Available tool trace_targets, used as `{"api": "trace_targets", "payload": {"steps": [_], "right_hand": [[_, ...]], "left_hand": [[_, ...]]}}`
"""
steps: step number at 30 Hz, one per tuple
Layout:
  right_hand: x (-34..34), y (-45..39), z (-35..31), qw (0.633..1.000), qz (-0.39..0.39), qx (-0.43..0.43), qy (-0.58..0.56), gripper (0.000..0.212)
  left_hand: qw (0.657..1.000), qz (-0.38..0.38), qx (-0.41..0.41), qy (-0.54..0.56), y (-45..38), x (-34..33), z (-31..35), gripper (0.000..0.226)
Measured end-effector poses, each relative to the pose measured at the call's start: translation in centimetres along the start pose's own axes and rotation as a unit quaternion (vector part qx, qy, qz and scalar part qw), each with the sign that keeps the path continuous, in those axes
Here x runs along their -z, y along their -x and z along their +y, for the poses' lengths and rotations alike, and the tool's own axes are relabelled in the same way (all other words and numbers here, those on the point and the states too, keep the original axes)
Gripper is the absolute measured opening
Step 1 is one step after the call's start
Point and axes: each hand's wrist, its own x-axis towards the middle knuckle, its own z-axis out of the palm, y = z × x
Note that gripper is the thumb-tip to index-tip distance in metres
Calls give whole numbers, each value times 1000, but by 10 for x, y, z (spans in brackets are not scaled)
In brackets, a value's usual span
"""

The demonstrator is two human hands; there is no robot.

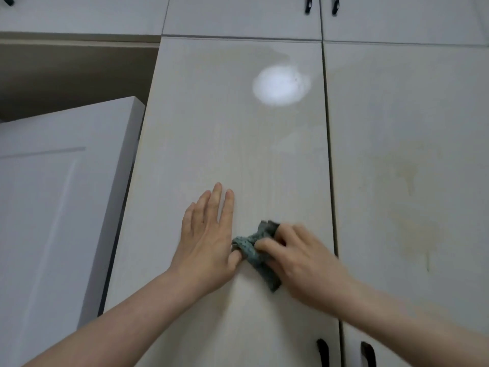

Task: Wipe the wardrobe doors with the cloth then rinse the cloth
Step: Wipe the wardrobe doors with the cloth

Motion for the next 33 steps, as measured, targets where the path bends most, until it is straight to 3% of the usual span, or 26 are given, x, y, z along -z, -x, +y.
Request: {"api": "trace_targets", "payload": {"steps": [2,5,7,9,12,15,18,21,23,26,29,33], "right_hand": [[13,-23,41,997,52,-43,31,23],[34,-45,103,967,115,-219,61,27],[28,-38,98,948,138,-275,81,27],[12,-17,62,963,126,-228,72,28],[2,19,22,997,34,-59,27,33],[22,14,53,998,-16,9,57,32],[44,-11,125,986,52,-122,102,32],[53,-2,161,947,97,-286,109,33],[39,18,134,947,106,-283,107,31],[18,53,81,979,58,-186,56,30],[33,50,107,988,24,-123,85,36],[61,18,179,948,70,-300,84,42]], "left_hand": [[1000,-7,15,19,-3,1,1,100],[999,-7,21,30,-6,-1,7,99],[999,-5,20,33,-7,-4,12,99],[999,0,17,32,-7,-8,17,100],[1000,2,-2,26,-8,-13,27,100],[1000,7,-21,21,-13,-14,36,100],[999,13,-20,34,-18,-14,48,99],[999,16,-29,38,-19,-16,60,98],[998,20,-45,30,-19,-19,68,98],[997,24,-71,14,-20,-21,79,98],[996,25,-87,15,-25,-21,91,100],[995,28,-95,24,-32,-21,105,99]]}}
